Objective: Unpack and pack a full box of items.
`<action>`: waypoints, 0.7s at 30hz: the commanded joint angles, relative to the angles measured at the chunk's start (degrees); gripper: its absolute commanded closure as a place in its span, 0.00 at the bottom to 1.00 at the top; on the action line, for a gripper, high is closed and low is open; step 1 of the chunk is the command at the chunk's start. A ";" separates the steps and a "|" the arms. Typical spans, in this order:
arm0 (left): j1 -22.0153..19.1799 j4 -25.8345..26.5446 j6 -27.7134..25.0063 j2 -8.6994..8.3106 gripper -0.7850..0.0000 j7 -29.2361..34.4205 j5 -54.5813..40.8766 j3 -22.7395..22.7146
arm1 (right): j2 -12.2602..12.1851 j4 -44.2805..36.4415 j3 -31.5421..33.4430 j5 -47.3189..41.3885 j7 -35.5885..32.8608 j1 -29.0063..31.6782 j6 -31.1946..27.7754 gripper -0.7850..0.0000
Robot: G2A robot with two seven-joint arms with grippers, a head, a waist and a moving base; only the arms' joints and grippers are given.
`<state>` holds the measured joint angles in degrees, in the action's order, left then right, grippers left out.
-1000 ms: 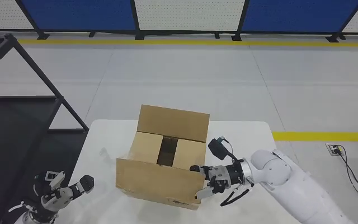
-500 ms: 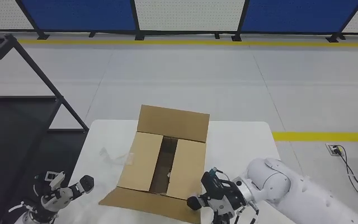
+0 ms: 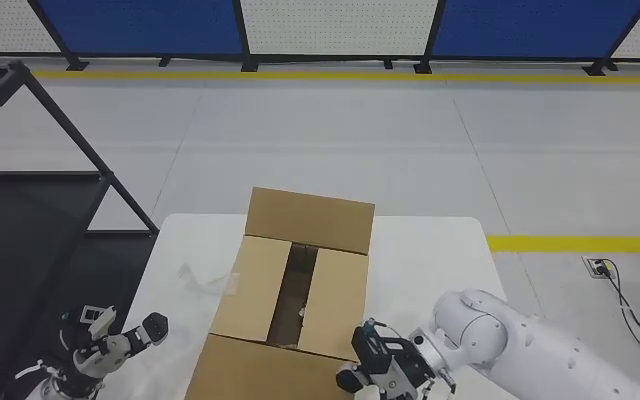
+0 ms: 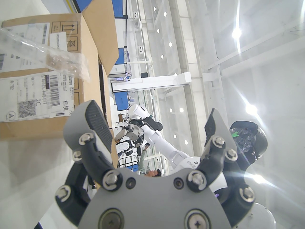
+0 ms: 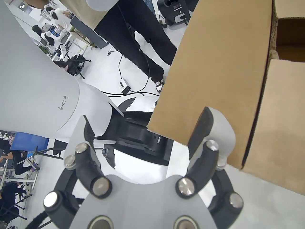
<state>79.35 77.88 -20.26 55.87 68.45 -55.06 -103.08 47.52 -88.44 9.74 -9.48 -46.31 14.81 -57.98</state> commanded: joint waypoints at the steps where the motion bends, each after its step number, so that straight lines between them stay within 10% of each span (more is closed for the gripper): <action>1: 0.00 0.00 0.00 0.00 0.00 0.00 0.00 0.00 | 0.64 0.93 0.00 0.31 -0.30 0.21 0.30 0.00; 21: 4.63 5.14 2.07 -0.10 0.00 7.40 4.74 1.08 | 6.02 7.82 0.00 -1.46 -5.43 -0.61 5.44 0.00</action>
<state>83.73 82.83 -18.13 55.81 75.17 -50.75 -101.96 53.41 -80.86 9.74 -11.02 -51.71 14.25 -52.59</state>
